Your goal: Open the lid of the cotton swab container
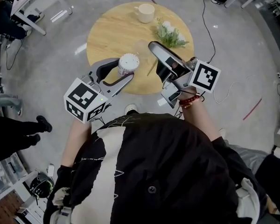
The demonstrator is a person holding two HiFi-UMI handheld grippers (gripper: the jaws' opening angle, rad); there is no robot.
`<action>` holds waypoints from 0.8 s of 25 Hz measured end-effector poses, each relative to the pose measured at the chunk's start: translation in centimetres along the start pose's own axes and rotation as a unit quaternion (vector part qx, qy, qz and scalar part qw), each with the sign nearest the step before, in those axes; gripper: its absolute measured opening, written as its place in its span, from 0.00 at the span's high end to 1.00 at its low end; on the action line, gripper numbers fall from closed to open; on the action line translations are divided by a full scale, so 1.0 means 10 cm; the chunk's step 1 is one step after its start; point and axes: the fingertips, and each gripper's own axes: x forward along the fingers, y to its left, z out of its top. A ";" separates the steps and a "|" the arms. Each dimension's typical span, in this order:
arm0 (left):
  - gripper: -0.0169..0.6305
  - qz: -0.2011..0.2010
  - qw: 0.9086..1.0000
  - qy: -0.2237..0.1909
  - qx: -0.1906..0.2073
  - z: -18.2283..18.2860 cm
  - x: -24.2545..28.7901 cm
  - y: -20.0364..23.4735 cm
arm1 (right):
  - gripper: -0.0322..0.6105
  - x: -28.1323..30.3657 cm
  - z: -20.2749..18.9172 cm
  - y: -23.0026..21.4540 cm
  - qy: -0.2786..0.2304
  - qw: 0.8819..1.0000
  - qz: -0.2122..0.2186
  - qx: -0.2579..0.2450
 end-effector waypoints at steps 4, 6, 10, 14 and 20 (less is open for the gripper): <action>0.61 -0.015 1.000 -0.004 0.002 0.00 -0.02 0.03 | 0.65 0.00 0.02 -0.04 -0.018 1.000 -0.013 0.007; 0.61 -0.021 1.000 -0.006 0.003 0.01 -0.05 0.05 | 0.65 0.02 0.02 -0.06 -0.026 0.999 -0.017 0.013; 0.61 -0.029 1.000 -0.010 0.004 0.01 -0.07 0.11 | 0.65 0.05 0.02 -0.09 -0.038 0.999 -0.018 0.028; 0.61 -0.035 0.999 -0.014 0.007 0.02 -0.07 0.12 | 0.66 0.03 0.03 -0.14 -0.046 0.998 -0.027 0.030; 0.61 -0.042 0.999 -0.019 0.011 0.04 -0.08 0.13 | 0.67 -0.01 0.03 -0.20 -0.059 0.997 -0.040 0.038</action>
